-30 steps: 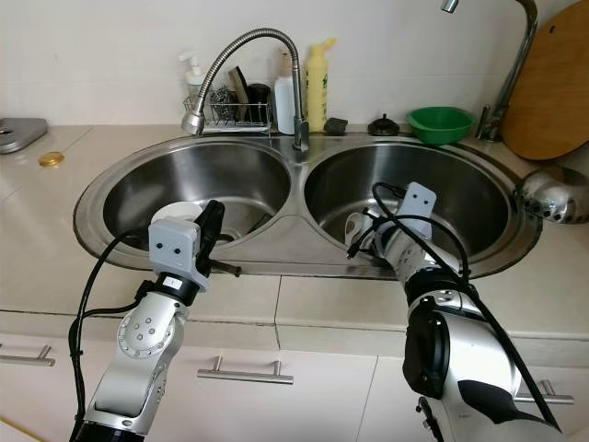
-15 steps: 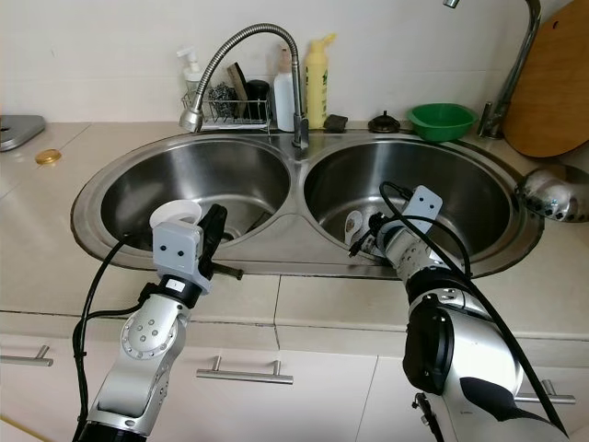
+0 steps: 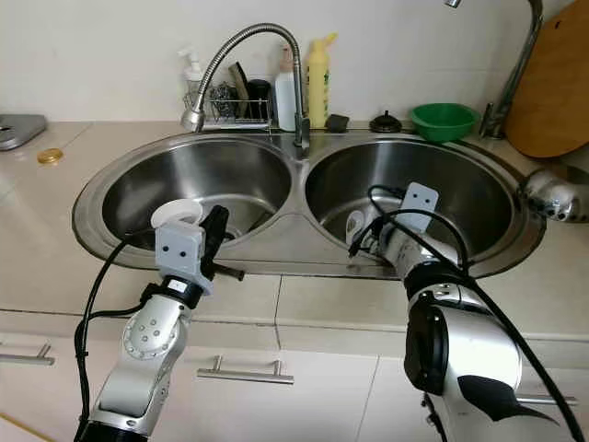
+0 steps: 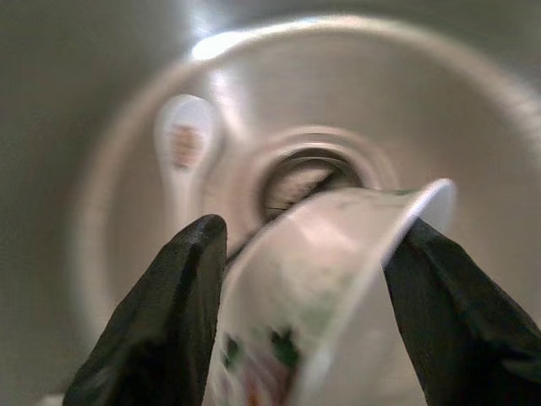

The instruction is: Kitchen organization

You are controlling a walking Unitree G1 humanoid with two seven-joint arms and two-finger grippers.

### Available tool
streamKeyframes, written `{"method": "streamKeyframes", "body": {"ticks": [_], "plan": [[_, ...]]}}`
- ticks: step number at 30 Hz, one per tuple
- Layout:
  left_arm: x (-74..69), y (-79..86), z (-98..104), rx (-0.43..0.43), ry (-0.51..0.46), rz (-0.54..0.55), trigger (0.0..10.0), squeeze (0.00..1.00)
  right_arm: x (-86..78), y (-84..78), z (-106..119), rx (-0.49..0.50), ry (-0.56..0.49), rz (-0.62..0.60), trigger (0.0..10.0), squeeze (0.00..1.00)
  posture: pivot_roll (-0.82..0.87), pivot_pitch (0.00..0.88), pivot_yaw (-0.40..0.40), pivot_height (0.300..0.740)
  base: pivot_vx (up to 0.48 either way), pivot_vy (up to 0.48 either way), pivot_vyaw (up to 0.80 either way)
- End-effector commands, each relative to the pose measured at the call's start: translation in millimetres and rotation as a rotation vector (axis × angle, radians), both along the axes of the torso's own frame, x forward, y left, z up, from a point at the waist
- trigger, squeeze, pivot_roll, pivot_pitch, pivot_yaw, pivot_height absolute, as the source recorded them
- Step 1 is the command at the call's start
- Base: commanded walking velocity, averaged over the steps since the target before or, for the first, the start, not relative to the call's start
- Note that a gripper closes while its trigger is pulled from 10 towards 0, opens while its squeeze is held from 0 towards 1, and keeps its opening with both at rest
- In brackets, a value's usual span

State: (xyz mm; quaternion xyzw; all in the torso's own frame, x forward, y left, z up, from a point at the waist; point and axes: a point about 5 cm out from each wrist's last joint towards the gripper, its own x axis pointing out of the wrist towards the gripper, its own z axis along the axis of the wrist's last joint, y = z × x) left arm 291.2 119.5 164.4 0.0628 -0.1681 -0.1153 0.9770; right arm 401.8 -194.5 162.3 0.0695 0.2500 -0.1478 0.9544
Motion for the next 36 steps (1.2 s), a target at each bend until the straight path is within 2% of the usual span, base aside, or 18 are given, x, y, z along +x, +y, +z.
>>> {"method": "streamKeyframes", "body": {"ticks": [1,4,7,9,10,11,16,17,19,20,21,22,23,24,26,29,33,36], "plan": [[1.4,-0.1,0.2,0.005,-0.005,0.002,10.0,0.0,-3.8,-0.7,-6.0,-0.062,0.075,-0.023,10.0,1.0,-0.07,0.0,0.01,0.74,0.0,0.0,0.0],[1.5,-0.9,-0.5,0.006,-0.003,-0.001,10.0,0.0,-6.2,0.5,-10.8,-0.063,0.109,-0.045,10.0,1.0,-0.07,0.0,0.013,0.74,0.0,0.0,0.0],[1.6,-1.3,-0.5,0.007,-0.003,-0.003,10.0,0.0,-9.5,-1.0,-13.7,-0.132,0.172,-0.061,10.0,1.0,-0.07,0.0,0.014,0.74,0.0,0.0,0.0],[1.7,-1.0,-0.6,0.008,-0.003,-0.003,10.0,0.0,-7.8,2.3,-12.6,-0.085,0.144,-0.063,10.0,0.87,-0.07,0.0,0.015,0.74,0.0,0.0,0.0],[1.7,-0.8,-0.7,0.008,-0.003,-0.002,10.0,0.0,-5.2,4.1,-8.5,-0.061,0.103,-0.057,10.0,0.47,-0.07,0.0,0.014,0.74,0.0,0.0,0.0],[1.7,-0.5,-0.9,0.009,-0.003,-0.002,10.0,0.0,1.0,9.7,1.7,0.01,0.004,-0.025,10.0,0.0,-0.07,0.0,0.014,0.74,0.0,0.0,0.0],[1.7,-0.4,-1.1,0.01,-0.004,-0.002,10.0,0.0,13.8,29.6,35.6,0.197,-0.252,0.098,10.0,0.0,-0.07,0.0,0.016,0.74,0.0,0.0,0.0],[1.6,-0.6,-1.4,0.011,-0.003,-0.003,10.0,0.0,15.1,32.8,42.2,0.194,-0.297,0.124,10.0,0.0,-0.07,0.0,0.017,0.74,0.0,0.0,0.0],[1.4,-0.9,-1.6,0.011,-0.003,-0.004,10.0,0.0,15.7,34.9,47.1,0.172,-0.329,0.144,10.0,0.0,-0.07,0.0,0.017,0.74,0.0,0.0,0.0],[1.3,-1.1,-1.9,0.011,-0.002,-0.005,10.0,0.0,16.1,37.4,53.3,0.148,-0.379,0.167,10.0,0.0,-0.07,0.0,0.019,0.74,0.0,0.0,0.0],[1.1,-1.5,-2.6,0.01,-0.001,-0.006,10.0,0.0,15.1,44.4,67.0,0.121,-0.501,0.226,10.0,0.0,-0.07,0.0,0.02,0.74,0.0,0.0,0.0],[1.1,-1.5,-2.6,0.01,-0.001,-0.006,10.0,0.0,15.1,44.4,67.0,0.121,-0.501,0.226,10.0,0.0,-0.07,0.0,0.02,0.74,0.0,0.0,0.0],[1.0,-1.6,-3.0,0.007,0.0,-0.006,10.0,0.0,12.4,49.9,75.7,0.085,-0.59,0.277,10.0,0.0,-0.07,0.0,0.021,0.74,0.0,0.0,0.0],[0.9,-1.5,-3.1,0.005,0.001,-0.006,10.0,0.0,10.8,51.9,78.2,0.066,-0.621,0.298,10.0,0.0,-0.07,0.0,0.021,0.74,0.0,0.0,0.0],[1.3,-0.3,-3.4,-0.003,0.008,0.001,10.0,0.0,1.2,62.1,85.2,-0.026,-0.746,0.396,10.0,0.0,-0.07,0.0,0.022,0.74,0.0,0.0,0.0],[1.3,2.1,-3.8,-0.006,0.012,0.014,10.0,0.0,-10.1,69.4,79.1,-0.151,-0.812,0.468,10.0,0.0,-0.07,0.0,0.021,0.74,0.0,0.0,0.0],[-0.4,6.8,0.2,-0.015,-0.017,0.036,10.0,0.0,-21.9,72.6,71.7,-0.16,-0.863,0.497,10.0,0.0,-0.06,0.0,0.019,0.74,0.0,0.0,0.0],[-0.9,12.0,5.8,-0.026,-0.041,0.051,10.0,0.0,-31.8,74.0,65.5,-0.097,-0.887,0.494,10.0,0.0,-0.06,0.0,0.019,0.74,0.0,0.0,0.0]]}}
